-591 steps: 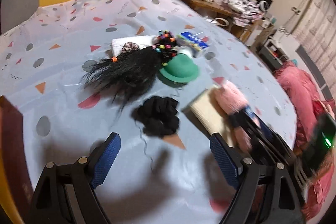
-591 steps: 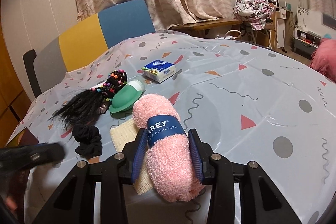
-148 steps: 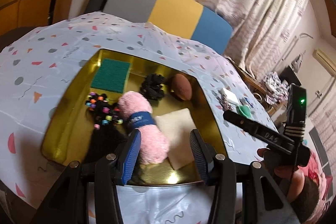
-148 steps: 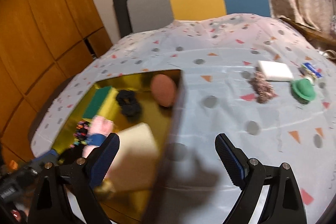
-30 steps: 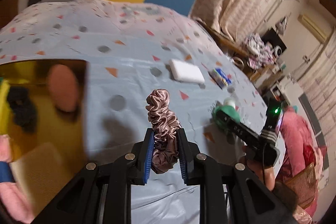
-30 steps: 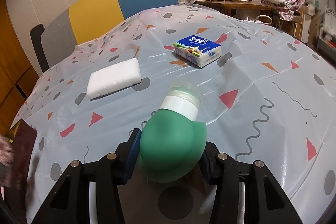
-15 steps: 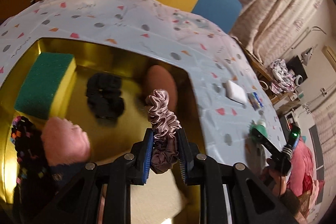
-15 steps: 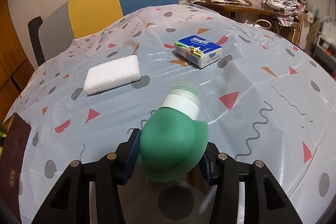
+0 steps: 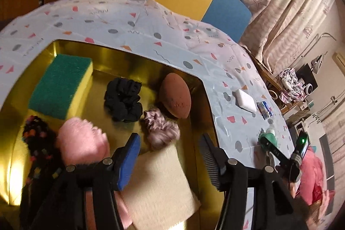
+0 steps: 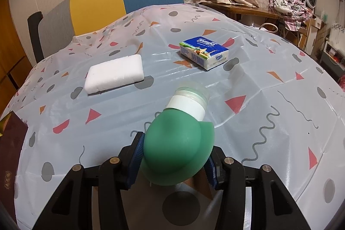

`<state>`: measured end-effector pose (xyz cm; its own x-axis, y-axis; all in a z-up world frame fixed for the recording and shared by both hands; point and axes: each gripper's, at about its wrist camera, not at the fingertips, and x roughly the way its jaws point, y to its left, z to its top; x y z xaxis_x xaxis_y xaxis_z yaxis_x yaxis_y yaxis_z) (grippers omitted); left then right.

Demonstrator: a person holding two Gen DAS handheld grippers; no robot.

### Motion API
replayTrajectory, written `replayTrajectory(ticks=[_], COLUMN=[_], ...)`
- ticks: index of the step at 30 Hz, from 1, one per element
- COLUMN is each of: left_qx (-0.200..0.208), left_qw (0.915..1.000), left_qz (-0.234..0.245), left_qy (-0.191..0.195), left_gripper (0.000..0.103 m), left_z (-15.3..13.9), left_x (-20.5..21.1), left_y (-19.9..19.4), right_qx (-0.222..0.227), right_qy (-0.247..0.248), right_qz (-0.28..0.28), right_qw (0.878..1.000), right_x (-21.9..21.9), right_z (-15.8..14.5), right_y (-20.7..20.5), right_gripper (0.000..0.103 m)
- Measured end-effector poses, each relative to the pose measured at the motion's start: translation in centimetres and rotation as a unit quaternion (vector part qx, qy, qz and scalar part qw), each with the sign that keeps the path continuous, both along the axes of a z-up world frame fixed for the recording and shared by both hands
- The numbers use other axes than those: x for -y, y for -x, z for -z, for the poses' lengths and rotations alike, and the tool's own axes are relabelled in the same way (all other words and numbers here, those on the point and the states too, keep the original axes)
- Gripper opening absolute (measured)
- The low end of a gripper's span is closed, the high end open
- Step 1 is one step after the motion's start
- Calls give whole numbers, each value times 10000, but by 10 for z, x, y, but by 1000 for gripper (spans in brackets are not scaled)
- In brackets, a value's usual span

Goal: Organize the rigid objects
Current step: 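Carry the pink scrunchie into the gold tray and open the left tool, then lower the green funnel into the gold tray and open the right tool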

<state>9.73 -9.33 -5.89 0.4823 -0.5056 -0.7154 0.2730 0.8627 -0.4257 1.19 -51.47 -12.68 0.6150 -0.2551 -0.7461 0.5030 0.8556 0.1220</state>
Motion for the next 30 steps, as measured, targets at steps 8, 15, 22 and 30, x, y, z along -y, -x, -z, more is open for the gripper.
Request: replayTrajectory(ticks=[8,15,22,30], left_qx=[190,405,340,434], left_qw=[9996,9984,9982,9971], left_qz=[205,318,457,570], left_qy=[-93,-242,-191,-243], left_gripper=[58,58,58,58], left_z=[-7,-17,-13,-11], left_x=[-11,-20,-18,-20], left_y=[37,56,64,79], right_qx=[-18,162,380,566], right_qy=[2,-275,-531,-785], right_qz=[-33,-79,-523,-1212], right_qw=[10000,9995,9965,9879], right_x=[0,-3,-38,-102], right_z=[-3,-12,-30,-49], right_y=[-1,11,26,34], right_gripper=[49,48,48,48])
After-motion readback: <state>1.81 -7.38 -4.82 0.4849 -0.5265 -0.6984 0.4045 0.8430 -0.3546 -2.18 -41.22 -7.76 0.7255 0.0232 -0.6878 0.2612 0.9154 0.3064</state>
